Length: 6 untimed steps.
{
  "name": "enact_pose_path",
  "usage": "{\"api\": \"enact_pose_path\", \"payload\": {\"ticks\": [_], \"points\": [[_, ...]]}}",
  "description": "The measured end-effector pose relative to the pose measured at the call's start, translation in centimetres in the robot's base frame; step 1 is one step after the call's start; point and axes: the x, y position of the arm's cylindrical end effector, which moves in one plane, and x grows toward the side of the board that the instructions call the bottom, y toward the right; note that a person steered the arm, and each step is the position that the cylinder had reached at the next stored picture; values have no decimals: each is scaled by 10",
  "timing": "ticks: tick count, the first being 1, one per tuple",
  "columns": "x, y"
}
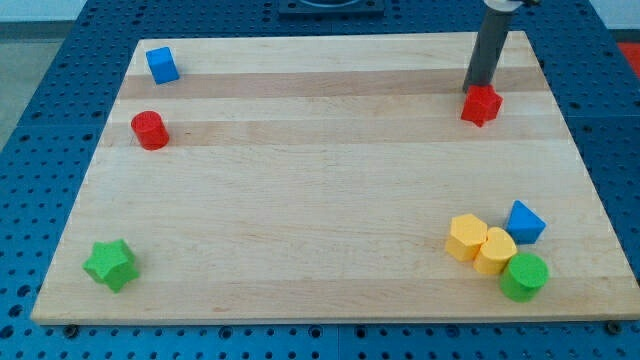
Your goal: Move your arm to the top center of the board
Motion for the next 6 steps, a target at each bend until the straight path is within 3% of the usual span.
{"api": "enact_pose_path", "payload": {"ticks": [1, 2, 4, 6], "points": [[0, 0], [-41, -37], [-107, -174], [-126, -249]]}}
